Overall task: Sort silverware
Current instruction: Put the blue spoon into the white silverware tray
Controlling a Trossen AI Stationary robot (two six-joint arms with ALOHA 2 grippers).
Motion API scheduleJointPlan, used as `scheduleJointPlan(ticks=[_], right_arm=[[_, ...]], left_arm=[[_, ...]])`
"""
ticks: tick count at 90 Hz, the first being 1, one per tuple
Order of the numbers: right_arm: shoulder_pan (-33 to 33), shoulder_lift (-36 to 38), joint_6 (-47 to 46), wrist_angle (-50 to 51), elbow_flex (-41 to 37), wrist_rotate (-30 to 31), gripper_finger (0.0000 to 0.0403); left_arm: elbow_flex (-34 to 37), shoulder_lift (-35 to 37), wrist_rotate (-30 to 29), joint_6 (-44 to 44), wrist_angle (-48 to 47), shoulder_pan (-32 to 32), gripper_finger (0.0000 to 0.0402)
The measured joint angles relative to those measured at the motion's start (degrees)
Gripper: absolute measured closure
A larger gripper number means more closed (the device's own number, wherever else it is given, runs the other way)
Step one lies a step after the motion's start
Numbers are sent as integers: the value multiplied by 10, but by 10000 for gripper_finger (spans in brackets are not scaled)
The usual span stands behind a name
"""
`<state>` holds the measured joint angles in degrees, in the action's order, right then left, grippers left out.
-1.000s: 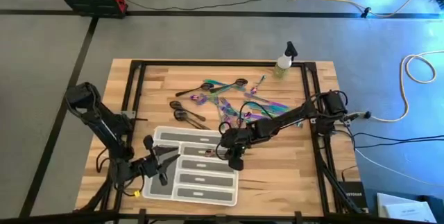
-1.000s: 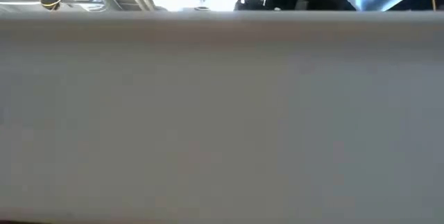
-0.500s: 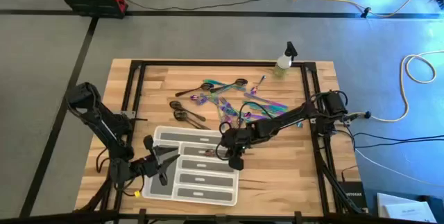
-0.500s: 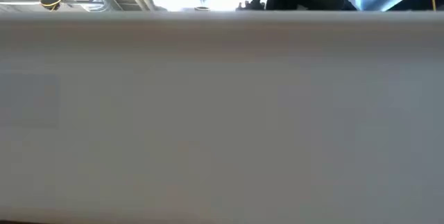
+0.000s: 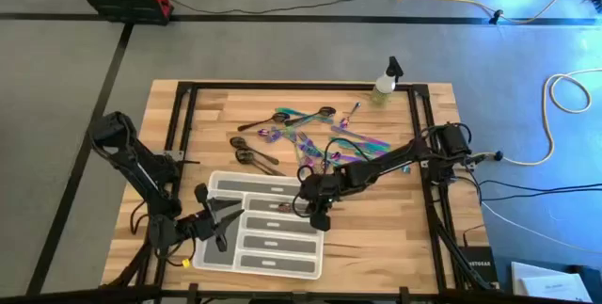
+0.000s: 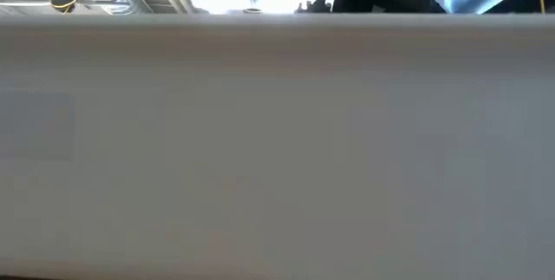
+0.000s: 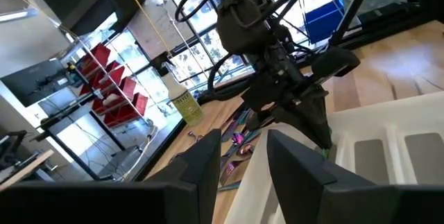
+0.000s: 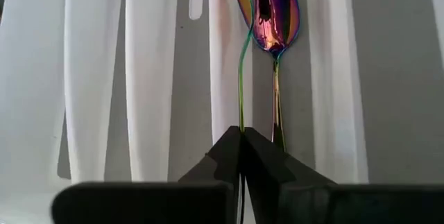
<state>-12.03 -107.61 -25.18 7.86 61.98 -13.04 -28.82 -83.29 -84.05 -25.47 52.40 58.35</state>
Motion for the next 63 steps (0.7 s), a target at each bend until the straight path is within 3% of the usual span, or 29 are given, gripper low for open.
scheduleJointPlan(ticks=[63], right_arm=[[0, 0, -15, -3, 0, 4, 401]], left_arm=[[0, 0, 0, 8, -9, 0, 298]])
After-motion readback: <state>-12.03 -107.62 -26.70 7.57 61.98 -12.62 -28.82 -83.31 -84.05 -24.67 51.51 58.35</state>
